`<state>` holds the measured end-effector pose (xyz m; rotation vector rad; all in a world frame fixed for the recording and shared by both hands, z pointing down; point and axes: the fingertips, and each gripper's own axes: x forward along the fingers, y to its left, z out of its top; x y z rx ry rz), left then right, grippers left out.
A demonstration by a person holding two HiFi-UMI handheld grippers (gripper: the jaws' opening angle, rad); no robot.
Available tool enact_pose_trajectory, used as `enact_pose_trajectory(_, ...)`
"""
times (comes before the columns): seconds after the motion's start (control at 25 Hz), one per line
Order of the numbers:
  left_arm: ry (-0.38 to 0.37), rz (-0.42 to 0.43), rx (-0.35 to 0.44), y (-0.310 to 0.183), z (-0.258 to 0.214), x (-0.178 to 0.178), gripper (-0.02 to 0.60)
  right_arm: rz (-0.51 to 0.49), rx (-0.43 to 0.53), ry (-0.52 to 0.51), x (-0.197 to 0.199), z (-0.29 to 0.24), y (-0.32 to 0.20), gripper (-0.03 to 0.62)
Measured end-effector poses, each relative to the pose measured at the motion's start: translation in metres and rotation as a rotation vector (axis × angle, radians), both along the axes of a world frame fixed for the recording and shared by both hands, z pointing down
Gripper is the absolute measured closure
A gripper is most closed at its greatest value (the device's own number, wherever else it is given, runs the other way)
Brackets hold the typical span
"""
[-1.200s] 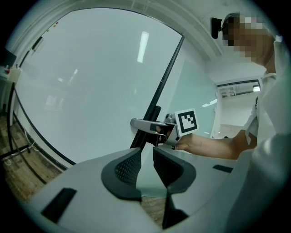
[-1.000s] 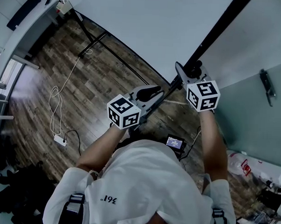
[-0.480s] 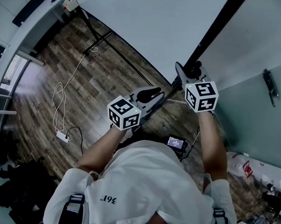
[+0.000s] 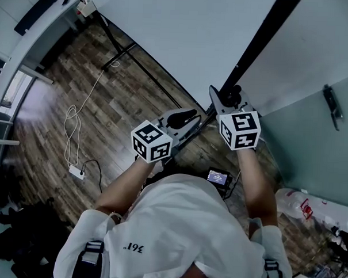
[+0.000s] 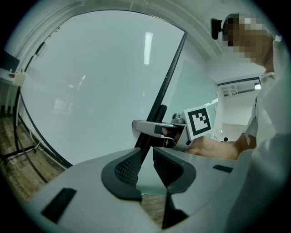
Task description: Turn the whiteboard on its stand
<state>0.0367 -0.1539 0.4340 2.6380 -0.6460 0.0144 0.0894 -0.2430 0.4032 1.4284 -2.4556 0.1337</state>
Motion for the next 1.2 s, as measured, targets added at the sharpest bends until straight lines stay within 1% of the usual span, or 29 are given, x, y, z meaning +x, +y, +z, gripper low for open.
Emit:
enact_pose_trajectory(0.24,0.003,-0.005,-0.006,-0.002,0.002,-0.004,0.508,0.007,-0.001,-0.002,-0.006,-0.001,0.006,0.434)
enact_pose_trajectory(0.52,0.008,-0.008,-0.009,-0.007,0.004,0.000,0.508,0.006,0.008,0.004,-0.007,0.000,0.012,0.434)
enact_pose_trajectory(0.96,0.010,-0.021,-0.008,-0.017,0.003,0.002,0.508,-0.058,0.061,0.019,-0.002,-0.002,0.007,0.439)
enact_pose_trajectory(1.2,0.006,-0.023,-0.007,-0.026,0.001,0.000,0.508,-0.071,0.065,0.024,0.004,-0.004,0.000,0.439)
